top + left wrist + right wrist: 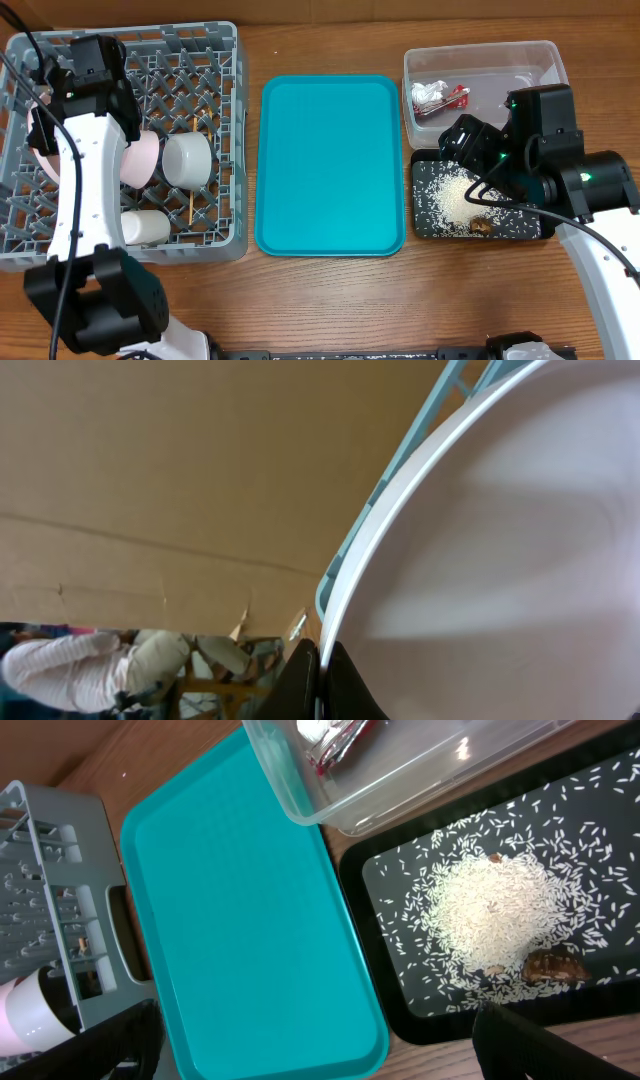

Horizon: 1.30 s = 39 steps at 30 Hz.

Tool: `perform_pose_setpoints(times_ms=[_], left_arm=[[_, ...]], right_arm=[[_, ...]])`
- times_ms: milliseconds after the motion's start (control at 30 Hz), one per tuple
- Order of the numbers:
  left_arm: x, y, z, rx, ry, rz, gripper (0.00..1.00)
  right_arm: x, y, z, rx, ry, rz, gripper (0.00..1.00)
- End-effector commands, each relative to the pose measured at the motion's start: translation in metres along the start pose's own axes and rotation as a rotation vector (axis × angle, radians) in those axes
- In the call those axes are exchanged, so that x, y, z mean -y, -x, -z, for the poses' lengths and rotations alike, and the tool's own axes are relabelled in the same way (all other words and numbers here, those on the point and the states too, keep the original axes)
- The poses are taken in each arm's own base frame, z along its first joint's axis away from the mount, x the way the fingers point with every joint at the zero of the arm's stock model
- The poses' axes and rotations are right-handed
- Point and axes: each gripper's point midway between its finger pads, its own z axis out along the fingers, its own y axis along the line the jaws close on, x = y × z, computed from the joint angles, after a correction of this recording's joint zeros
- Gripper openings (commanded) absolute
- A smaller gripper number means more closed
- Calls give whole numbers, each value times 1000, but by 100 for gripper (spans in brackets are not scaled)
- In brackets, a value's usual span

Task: Sort waste into correct bins and load items into the dishwasher
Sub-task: 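Carry the white plate into the dish rack and stand it upright, then release the plate and withdraw the left gripper from the rack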

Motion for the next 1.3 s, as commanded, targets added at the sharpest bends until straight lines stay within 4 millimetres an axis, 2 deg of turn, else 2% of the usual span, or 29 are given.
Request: perform_pose_setpoints(times_ms=[0, 233, 367, 800, 1033, 1133, 1267], left_arm=[[-13, 1, -5, -7, 102, -6, 4], [-21, 10, -13, 5, 128, -8, 4], [-17, 21, -16, 33, 98, -53, 4], [31, 17, -35, 0, 47, -147, 6], [46, 26, -15, 49, 25, -168, 16], [60, 30, 4, 89, -1, -197, 26], [85, 29, 26, 127, -89, -257, 30]], right_arm=[[-4, 4, 10, 31, 22, 1, 100], [-4, 5, 10, 33, 22, 1, 100], [-4, 5, 10, 32, 22, 1, 100], [-4, 4, 10, 31, 20, 4, 100], [-4, 5, 10, 33, 23, 4, 100], [-5, 5, 10, 36, 24, 4, 100], [-5, 5, 10, 35, 24, 4, 100]])
